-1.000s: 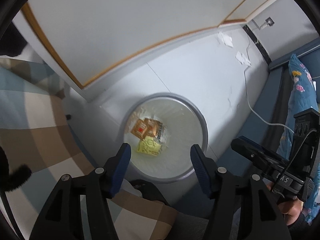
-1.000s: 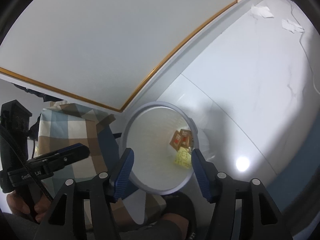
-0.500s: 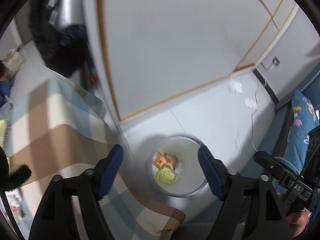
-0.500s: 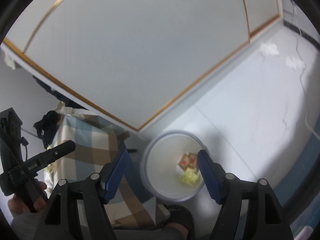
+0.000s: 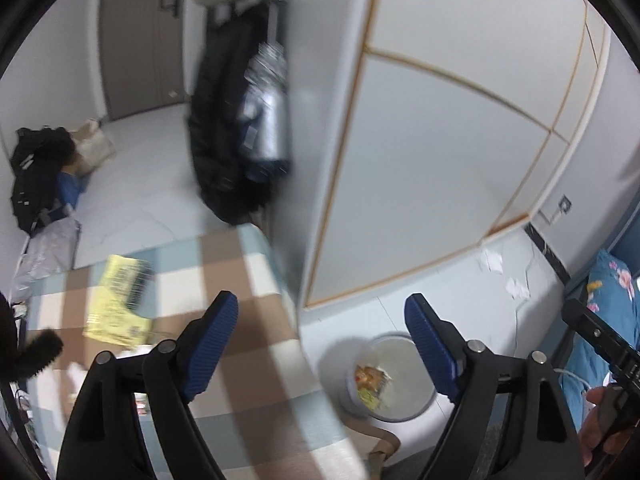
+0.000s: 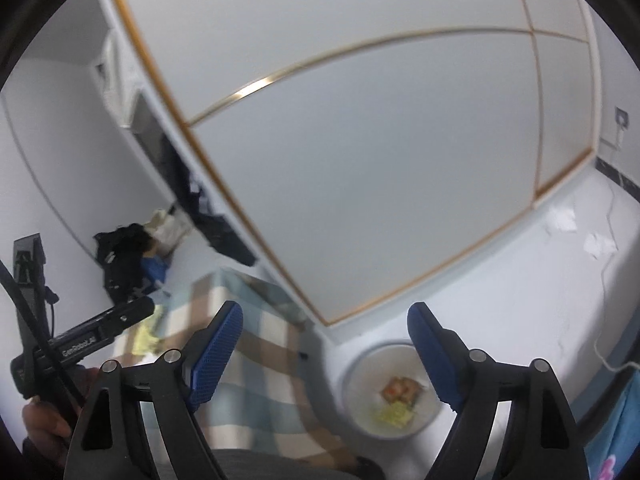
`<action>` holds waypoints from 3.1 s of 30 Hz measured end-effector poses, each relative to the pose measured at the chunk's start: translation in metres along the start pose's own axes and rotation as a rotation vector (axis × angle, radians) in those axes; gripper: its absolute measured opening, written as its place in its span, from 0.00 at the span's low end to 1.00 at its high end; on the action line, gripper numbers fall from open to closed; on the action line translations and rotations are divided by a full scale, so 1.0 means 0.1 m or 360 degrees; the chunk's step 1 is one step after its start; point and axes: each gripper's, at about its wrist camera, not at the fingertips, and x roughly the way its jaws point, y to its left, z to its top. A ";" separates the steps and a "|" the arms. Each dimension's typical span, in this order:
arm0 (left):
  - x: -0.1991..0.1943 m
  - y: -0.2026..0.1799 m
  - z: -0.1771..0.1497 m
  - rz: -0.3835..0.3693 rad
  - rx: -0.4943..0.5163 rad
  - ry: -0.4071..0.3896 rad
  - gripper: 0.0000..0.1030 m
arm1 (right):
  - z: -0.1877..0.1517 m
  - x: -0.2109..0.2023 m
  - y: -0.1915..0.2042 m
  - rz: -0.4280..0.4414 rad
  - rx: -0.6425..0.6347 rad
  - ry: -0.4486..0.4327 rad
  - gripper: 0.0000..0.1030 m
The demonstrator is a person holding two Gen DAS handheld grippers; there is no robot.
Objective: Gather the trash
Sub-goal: 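Bring both open tools back over the table, then grasp the white tissue with the right tool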
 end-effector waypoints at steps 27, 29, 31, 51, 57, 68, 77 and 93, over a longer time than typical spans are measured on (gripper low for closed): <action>-1.15 2.03 -0.33 0.0417 -0.0470 -0.0381 0.92 | -0.59 0.16 2.43 0.0423 -0.0543 -0.0035 0.92; -1.12 2.16 -0.39 0.0428 -0.0509 -0.0368 0.92 | -0.70 0.33 2.54 0.0419 -0.0569 0.0030 0.92; -1.07 2.30 -0.46 0.0461 -0.0558 -0.0346 0.92 | -0.78 0.50 2.62 0.0406 -0.0588 0.0095 0.92; -0.97 2.82 -0.54 0.0447 -0.0687 -0.0243 0.92 | -1.35 1.88 3.01 0.0280 -0.0720 0.0586 0.91; -0.90 2.93 -0.57 0.0510 -0.0718 -0.0190 0.92 | -1.45 2.18 3.08 0.0240 -0.0734 0.0646 0.90; -0.71 3.06 -0.57 0.0489 -0.0782 -0.0103 0.92 | -1.51 2.32 3.09 0.0246 -0.0762 0.0681 0.77; -0.61 3.04 -0.55 0.0505 -0.0774 -0.0062 0.92 | -1.51 2.36 3.06 0.0272 -0.0726 0.0716 0.57; -0.22 2.73 -0.52 0.0257 -0.0636 0.0148 0.92 | -1.41 2.14 2.99 0.0410 -0.0702 0.0690 0.15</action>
